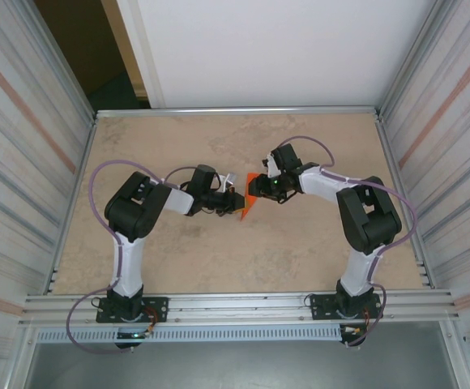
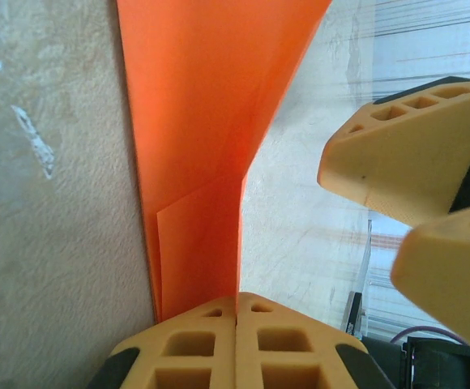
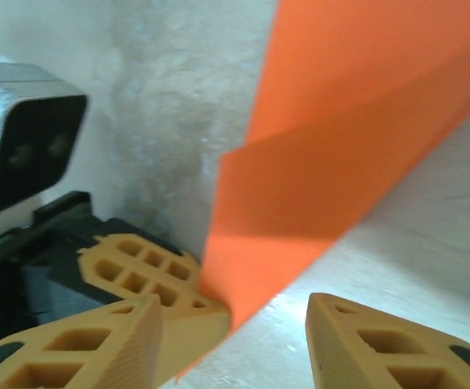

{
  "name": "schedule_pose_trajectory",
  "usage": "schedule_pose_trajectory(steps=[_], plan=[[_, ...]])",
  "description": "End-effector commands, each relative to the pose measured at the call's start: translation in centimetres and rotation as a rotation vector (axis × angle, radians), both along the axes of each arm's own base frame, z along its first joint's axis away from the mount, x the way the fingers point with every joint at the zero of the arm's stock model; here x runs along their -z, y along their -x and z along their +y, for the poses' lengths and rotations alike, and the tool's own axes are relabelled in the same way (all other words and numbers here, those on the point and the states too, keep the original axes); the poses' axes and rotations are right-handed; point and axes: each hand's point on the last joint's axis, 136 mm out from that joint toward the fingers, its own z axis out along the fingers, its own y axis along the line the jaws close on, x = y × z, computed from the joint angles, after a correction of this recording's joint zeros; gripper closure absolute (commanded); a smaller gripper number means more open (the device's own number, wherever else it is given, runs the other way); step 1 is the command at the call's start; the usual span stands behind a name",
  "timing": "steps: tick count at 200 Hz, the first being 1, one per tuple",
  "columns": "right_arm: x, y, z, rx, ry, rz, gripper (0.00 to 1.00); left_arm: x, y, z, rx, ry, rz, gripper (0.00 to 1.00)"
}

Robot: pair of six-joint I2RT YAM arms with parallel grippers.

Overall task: Fold a paper plane with a square sheet of paper (pick it up from the middle)
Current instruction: Fold the wing for the fifth time at the center of the table.

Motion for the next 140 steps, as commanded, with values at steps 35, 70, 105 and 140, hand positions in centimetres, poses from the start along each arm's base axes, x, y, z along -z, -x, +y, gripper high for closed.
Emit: schedule_pose_trajectory(steps=[35,70,105,140], plan=[[0.4,-1.5,1.7,0.01,-0.158,-0.001,0.63,11.6,5.1,5.7,-0.056,-0.329,0.21,1.0],[0.8,-2.4,1.8,0.014,-0.155,0.002,0.65,11.7,5.1,5.7,-0.054,-0.326,0.211,1.0],[1.6,-2.6,1.8,0.007,-0.127,0.013,0.64,11.7,5.1,5.7,-0.051,-0.328,0.208,1.0],[2.3,-2.7,2.0,-0.006,-0.124,0.028,0.64,11.7,5.1,5.7,-0.051,-0.329,0.208,1.0]])
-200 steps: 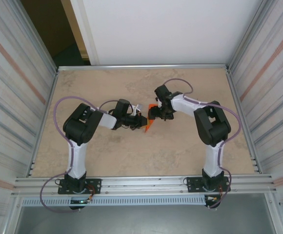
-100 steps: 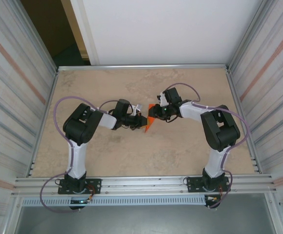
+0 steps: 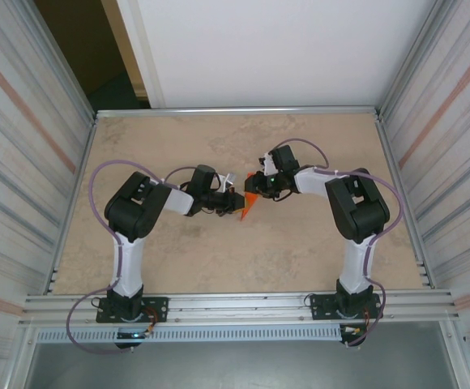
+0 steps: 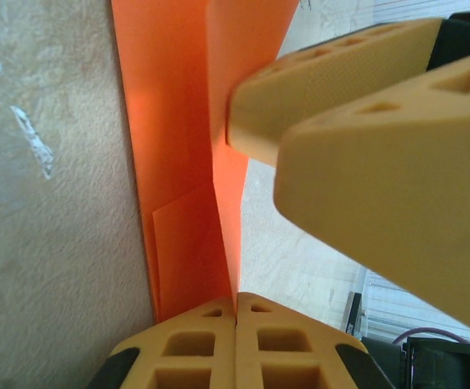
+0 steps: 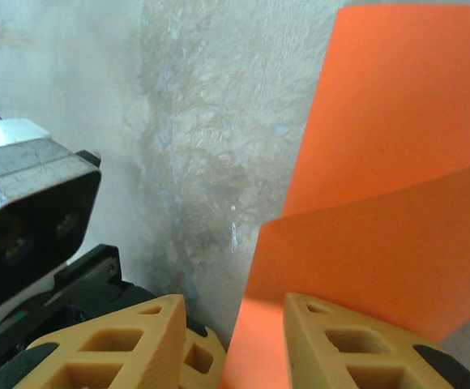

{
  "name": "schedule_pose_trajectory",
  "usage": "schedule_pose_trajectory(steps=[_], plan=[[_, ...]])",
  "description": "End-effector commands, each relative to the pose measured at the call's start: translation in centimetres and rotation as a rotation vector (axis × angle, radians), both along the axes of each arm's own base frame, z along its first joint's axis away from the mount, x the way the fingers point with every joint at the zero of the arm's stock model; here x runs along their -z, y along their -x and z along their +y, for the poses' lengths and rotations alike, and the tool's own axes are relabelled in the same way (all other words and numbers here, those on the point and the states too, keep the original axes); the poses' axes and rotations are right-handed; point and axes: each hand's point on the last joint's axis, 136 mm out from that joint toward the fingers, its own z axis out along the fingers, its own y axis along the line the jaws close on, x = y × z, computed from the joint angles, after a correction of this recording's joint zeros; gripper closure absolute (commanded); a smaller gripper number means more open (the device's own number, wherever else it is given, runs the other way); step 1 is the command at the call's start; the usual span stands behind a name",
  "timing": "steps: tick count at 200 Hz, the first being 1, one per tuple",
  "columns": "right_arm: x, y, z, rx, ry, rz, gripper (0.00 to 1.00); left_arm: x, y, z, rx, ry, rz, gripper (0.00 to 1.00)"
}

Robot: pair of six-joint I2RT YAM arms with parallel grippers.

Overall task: Fold a paper plane with a square sheet of paper (pick it up from the middle)
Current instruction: Fold the wing for the fifth time at the center of the table.

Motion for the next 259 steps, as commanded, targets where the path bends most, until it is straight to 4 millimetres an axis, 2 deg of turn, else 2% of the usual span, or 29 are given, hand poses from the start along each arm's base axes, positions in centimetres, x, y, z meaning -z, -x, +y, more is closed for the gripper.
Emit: schedule_pose_trajectory(steps=[1,72,107,144,149,153,177,210,241,259], plan=[[0.5,-0.2,0.2,-0.02,0.003,0.011,0.64,11.7,5.1,5.7,-0.05,-0.332,0.211,1.0],[2.2,0.0,-0.1,-0.019,0.045,0.062,0.62,11.3,5.0,5.7,-0.048,-0.331,0.201,0.98],[3.9,0.3,-0.6,-0.009,0.105,0.108,0.62,10.0,4.6,5.4,-0.051,-0.316,0.18,0.95],[5.5,0.5,-1.3,0.009,0.169,0.151,0.62,7.1,4.0,5.0,-0.054,-0.283,0.139,0.87],[5.5,0.5,-1.3,0.013,0.173,0.153,0.61,7.0,4.2,5.0,-0.052,-0.282,0.142,0.86],[5.5,0.5,-1.4,0.013,0.175,0.156,0.61,5.9,3.8,4.7,-0.054,-0.266,0.12,0.85],[5.7,0.6,-1.4,0.015,0.177,0.161,0.61,3.7,4.1,4.2,-0.048,-0.235,0.098,0.81],[5.5,0.6,-1.3,0.013,0.173,0.16,0.61,1.3,4.1,4.9,-0.078,-0.244,0.059,0.74],[5.3,0.7,-1.2,0.009,0.164,0.161,0.61,-2.1,3.2,4.6,-0.098,-0.201,-0.031,0.76],[5.1,0.7,-1.2,0.01,0.158,0.162,0.61,-3.8,2.7,3.5,-0.089,-0.162,-0.083,0.82]])
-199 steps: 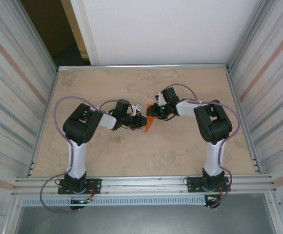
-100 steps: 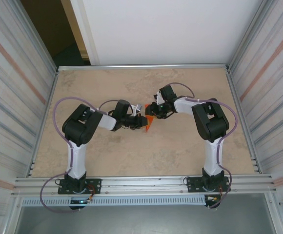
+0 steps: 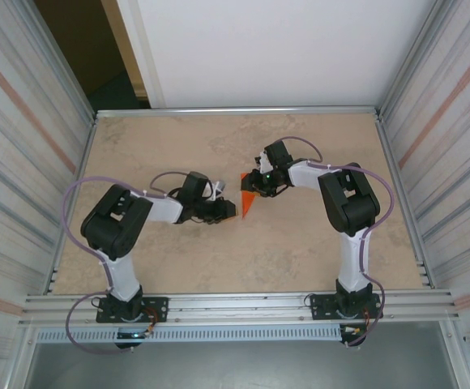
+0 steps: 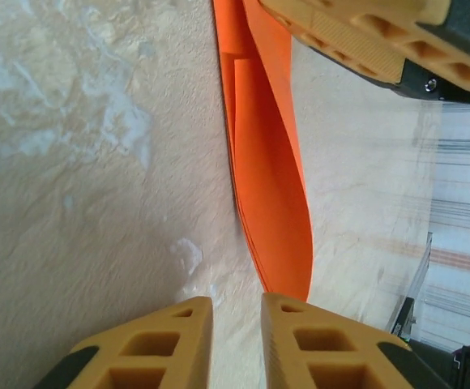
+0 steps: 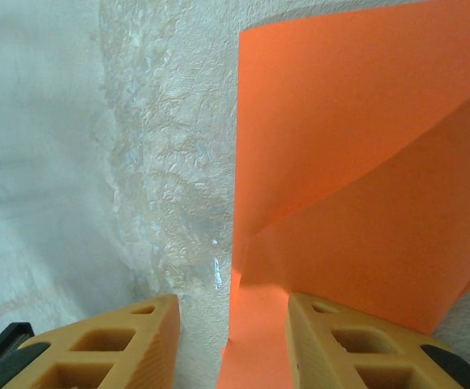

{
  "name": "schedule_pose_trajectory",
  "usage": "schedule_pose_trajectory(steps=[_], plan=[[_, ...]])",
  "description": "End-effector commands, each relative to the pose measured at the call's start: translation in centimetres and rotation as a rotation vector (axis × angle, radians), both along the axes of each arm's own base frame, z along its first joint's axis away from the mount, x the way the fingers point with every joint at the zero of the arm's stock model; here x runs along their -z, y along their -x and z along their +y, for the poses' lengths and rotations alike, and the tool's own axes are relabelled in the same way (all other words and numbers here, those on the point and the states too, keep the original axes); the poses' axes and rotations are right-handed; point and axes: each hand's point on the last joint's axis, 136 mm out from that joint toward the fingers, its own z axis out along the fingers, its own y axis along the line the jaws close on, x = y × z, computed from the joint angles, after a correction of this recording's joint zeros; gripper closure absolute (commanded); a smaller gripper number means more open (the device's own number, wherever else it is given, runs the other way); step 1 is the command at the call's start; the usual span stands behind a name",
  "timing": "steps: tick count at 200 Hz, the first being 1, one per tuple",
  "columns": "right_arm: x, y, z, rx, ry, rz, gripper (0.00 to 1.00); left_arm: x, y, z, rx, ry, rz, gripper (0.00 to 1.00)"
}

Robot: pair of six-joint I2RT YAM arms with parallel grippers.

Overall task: Fold a paper plane with a square sheet of paper (pick it up from the middle)
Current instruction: Fold the wing for the fifth time at the center of the table.

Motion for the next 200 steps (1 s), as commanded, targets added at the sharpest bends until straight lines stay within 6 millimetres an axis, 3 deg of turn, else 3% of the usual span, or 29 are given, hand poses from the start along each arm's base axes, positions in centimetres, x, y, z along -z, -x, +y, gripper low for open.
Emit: schedule_pose_trajectory(steps=[1,40,75,143,200], plan=[[3.5,1.5,-1.8,0.016,0.113,0.081,0.61,-1.8,-0.2,-0.4,0.003,0.001,-0.054,0.83],[3.2,1.6,-1.6,0.02,0.093,0.091,0.64,-3.8,-1.6,-2.8,0.016,0.065,-0.109,0.91],[2.8,1.5,-1.5,0.026,0.08,0.093,0.64,-4.1,-2.3,-4.6,0.046,0.088,-0.118,0.92],[2.6,1.5,-1.5,0.033,0.067,0.1,0.63,-0.9,-2.4,-5.1,0.068,0.023,-0.062,0.91],[2.0,1.4,-1.5,0.037,0.062,0.092,0.62,0.9,-1.6,-4.4,0.07,-0.03,-0.038,0.91]])
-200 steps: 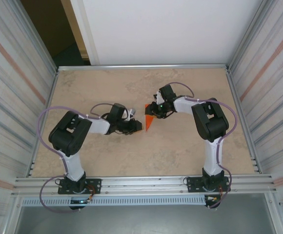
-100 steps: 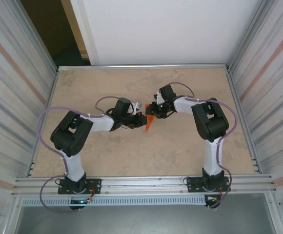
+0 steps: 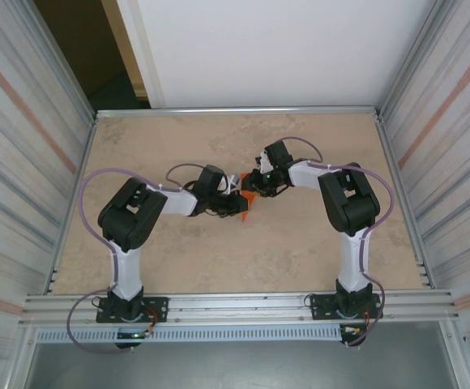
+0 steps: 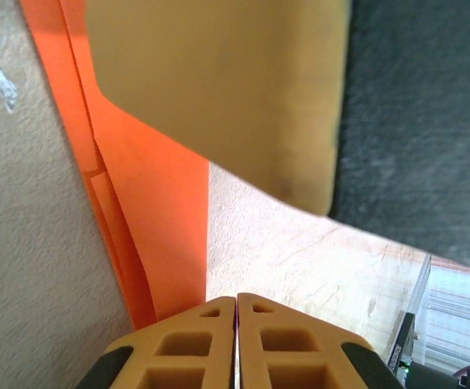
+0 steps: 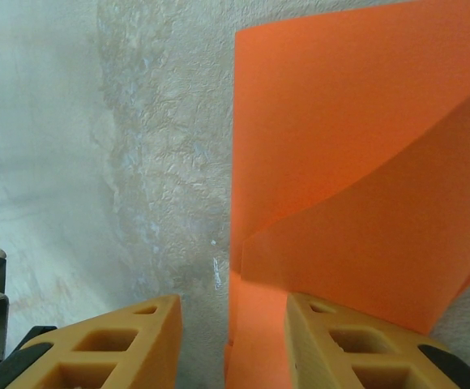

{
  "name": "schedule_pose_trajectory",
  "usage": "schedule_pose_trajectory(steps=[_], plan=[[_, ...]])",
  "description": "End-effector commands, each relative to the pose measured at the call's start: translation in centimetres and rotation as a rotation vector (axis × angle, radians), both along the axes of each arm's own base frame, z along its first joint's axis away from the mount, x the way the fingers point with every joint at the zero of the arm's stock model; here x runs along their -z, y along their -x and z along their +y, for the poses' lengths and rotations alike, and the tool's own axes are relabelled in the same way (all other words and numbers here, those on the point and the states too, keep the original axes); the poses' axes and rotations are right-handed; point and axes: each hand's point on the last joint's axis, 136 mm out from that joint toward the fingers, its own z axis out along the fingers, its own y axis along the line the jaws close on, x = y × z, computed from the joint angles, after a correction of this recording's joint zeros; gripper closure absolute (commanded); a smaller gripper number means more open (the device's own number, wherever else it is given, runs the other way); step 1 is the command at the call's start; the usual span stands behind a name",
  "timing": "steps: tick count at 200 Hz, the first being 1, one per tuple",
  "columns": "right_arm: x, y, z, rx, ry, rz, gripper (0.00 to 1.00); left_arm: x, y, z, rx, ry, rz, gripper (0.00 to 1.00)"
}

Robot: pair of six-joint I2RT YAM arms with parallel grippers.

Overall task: Fold a paper plane with a square sheet of paper (pick it up from the middle)
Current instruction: Fold the wing for the fifth time at the center of the table.

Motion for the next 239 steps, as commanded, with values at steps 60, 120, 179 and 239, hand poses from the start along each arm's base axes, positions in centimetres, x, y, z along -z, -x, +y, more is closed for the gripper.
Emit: schedule_pose_trajectory(steps=[60,120,179,239], plan=[[1.3,1.1,-1.3,0.029,0.049,0.077,0.6,2.1,1.0,0.9,0.004,-0.071,0.012,0.91],[-1.2,0.6,-0.5,0.012,-0.002,0.046,0.56,2.9,1.3,1.1,0.0,-0.081,0.022,0.91],[-5.8,-0.9,-4.6,0.125,0.097,-0.133,0.46,2.6,1.4,1.1,0.003,-0.072,0.011,0.9],[-1.7,-0.1,-8.0,0.077,0.309,-0.07,0.43,2.7,1.5,1.1,0.008,-0.065,0.002,0.89]])
